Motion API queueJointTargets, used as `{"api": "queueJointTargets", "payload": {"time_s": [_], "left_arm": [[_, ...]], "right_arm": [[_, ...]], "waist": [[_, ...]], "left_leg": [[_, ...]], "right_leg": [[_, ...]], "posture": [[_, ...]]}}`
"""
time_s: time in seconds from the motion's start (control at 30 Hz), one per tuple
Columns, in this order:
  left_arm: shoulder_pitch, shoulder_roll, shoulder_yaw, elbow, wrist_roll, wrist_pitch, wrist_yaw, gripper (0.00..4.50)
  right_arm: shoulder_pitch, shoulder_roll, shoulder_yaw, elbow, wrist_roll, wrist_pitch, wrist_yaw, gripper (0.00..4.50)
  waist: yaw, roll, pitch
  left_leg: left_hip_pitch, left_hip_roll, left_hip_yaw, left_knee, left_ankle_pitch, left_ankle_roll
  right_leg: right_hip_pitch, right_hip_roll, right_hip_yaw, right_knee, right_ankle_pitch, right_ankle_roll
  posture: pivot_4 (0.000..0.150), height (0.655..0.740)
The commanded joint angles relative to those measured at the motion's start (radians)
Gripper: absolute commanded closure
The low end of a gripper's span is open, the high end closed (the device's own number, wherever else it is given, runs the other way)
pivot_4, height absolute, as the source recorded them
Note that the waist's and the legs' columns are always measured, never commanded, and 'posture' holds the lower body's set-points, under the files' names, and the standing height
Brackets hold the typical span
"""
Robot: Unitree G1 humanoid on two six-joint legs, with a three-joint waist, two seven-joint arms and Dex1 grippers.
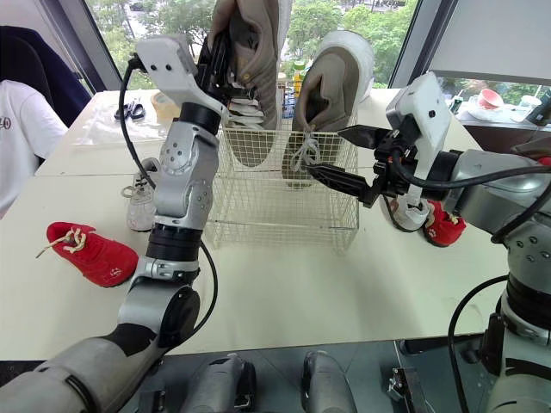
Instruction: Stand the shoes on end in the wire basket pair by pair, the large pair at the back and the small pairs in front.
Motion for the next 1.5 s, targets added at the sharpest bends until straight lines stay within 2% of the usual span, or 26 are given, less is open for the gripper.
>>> {"api": "queueJointTargets", "payload": {"time_s": [0.03,0.07,0.13,0.17,0.33,0.47,0.57,0.7,0.8,0.9,0.93,1.03,1.1,1.2,1.37,1.5], "left_arm": [[0.069,0.006,-0.019,-0.105,-0.007,0.139,0.02,4.48],[0.084,0.009,-0.025,-0.131,-0.009,0.173,0.019,4.48],[0.126,0.01,-0.031,-0.199,-0.032,0.236,0.013,3.59],[0.143,0.015,-0.032,-0.231,-0.038,0.257,0.006,3.33],[0.192,0.084,-0.038,-0.352,-0.075,0.372,-0.065,0.81],[0.22,0.186,-0.034,-0.455,-0.096,0.45,-0.135,0.81],[0.229,0.344,0.018,-0.535,-0.168,0.541,-0.261,0.81],[0.239,0.546,0.17,-0.604,-0.423,0.755,-0.411,0.81],[0.287,0.634,0.282,-0.606,-0.594,0.886,-0.46,0.01],[0.378,0.69,0.358,-0.624,-0.737,0.992,-0.483,0.01],[0.421,0.698,0.383,-0.642,-0.816,1.03,-0.49,0.01],[0.575,0.711,0.399,-0.752,-0.913,1.053,-0.496,0.01],[0.667,0.701,0.377,-0.83,-0.934,1.046,-0.467,0.01],[0.749,0.665,0.356,-0.892,-0.956,1.016,-0.391,0.01],[0.894,0.526,0.287,-0.999,-1.009,0.947,-0.221,0.01],[0.991,0.483,0.179,-1.07,-0.968,0.909,-0.173,0.01]], "right_arm": [[0.0,-0.003,-0.012,-0.007,0.004,-0.037,0.001,0.0],[0.001,-0.002,-0.009,-0.005,0.003,-0.04,0.001,0.0],[0.005,-0.001,-0.005,-0.001,0.0,-0.049,0.003,0.0],[0.005,0.002,-0.001,0.002,-0.002,-0.054,0.003,0.0],[0.007,0.012,0.021,0.019,-0.01,-0.077,0.01,0.0],[0.014,0.014,0.029,0.043,-0.019,-0.097,0.019,0.0],[0.022,0.03,0.007,0.084,-0.008,-0.108,0.018,0.0],[0.043,0.05,-0.062,0.134,0.026,-0.122,0.017,0.0],[0.064,0.043,-0.104,0.169,0.0,-0.16,0.012,0.0],[0.107,0.043,-0.15,0.219,-0.108,-0.271,-0.028,0.0],[0.14,0.035,-0.166,0.229,-0.136,-0.296,-0.03,0.0],[0.276,0.048,-0.201,0.219,-0.208,-0.333,-0.072,0.0],[0.363,0.094,-0.226,0.193,-0.239,-0.358,-0.123,0.0],[0.456,0.17,-0.245,0.144,-0.279,-0.394,-0.202,0.0],[0.628,0.336,-0.251,0.021,-0.319,-0.415,-0.342,0.0],[0.697,0.427,-0.223,-0.045,-0.324,-0.399,-0.419,0.0]], "waist": [[0.0,0.0,0.0],[0.0,0.0,0.0],[0.0,0.0,0.0],[0.0,0.0,0.0],[0.0,0.0,0.0],[0.0,0.0,0.0],[-0.001,0.0,0.0],[-0.003,0.001,0.001],[-0.002,0.001,0.001],[0.001,0.001,0.001],[0.001,0.001,0.001],[0.001,0.001,0.0],[0.0,0.001,0.0],[0.0,0.003,0.0],[0.0,0.006,-0.002],[0.0,0.008,-0.003]], "left_leg": [[0.0,0.0,0.0,0.0,0.0,0.0],[0.0,0.0,0.0,0.0,0.0,0.0],[0.0,0.0,0.0,0.0,0.0,0.0],[0.0,0.0,0.0,0.0,0.0,0.0],[-0.001,0.0,0.0,0.0,0.0,0.0],[-0.001,0.0,0.0,0.0,0.0,0.0],[-0.001,0.0,0.0,0.0,0.0,0.0],[-0.001,0.002,0.0,-0.001,0.0,0.0],[-0.001,0.002,0.0,-0.001,0.0,0.0],[-0.001,0.002,0.0,-0.001,0.0,0.0],[-0.001,0.002,0.0,-0.001,0.0,0.0],[-0.001,0.002,0.0,-0.001,0.0,-0.001],[-0.001,0.001,0.001,-0.001,0.002,-0.005],[0.0,0.002,0.001,-0.001,0.001,-0.003],[0.001,0.003,0.0,-0.002,0.001,-0.003],[0.001,0.003,0.001,-0.002,0.001,-0.003]], "right_leg": [[0.0,0.0,0.0,0.0,0.0,0.0],[0.0,0.0,0.0,0.0,0.0,0.0],[0.0,0.0,0.0,0.0,0.0,0.0],[0.0,0.0,0.0,0.0,0.0,0.0],[0.0,0.0,0.0,0.0,0.0,0.0],[0.0,0.0,0.0,-0.001,0.0,0.0],[0.0,0.0,0.0,-0.001,0.0,0.0],[-0.001,0.002,0.0,-0.001,0.0,0.0],[-0.001,0.002,0.0,-0.002,0.0,0.0],[0.0,0.002,0.001,-0.002,0.0,0.0],[0.0,0.002,0.001,-0.003,0.0,0.0],[0.001,0.002,0.001,-0.004,0.0,0.0],[0.0,0.001,0.001,-0.005,0.0,0.0],[0.0,0.002,0.002,-0.004,0.0,0.0],[0.001,0.004,0.002,-0.003,-0.001,-0.005],[0.0,0.004,0.003,-0.004,-0.002,-0.006]], "posture": [[0.15,0.74],[0.15,0.74],[0.15,0.74],[0.15,0.74],[0.15,0.74],[0.15,0.74],[0.15,0.74],[0.15,0.74],[0.15,0.74],[0.15,0.74],[0.15,0.74],[0.15,0.74],[0.15,0.74],[0.15,0.74],[0.15,0.74],[0.15,0.74]]}}
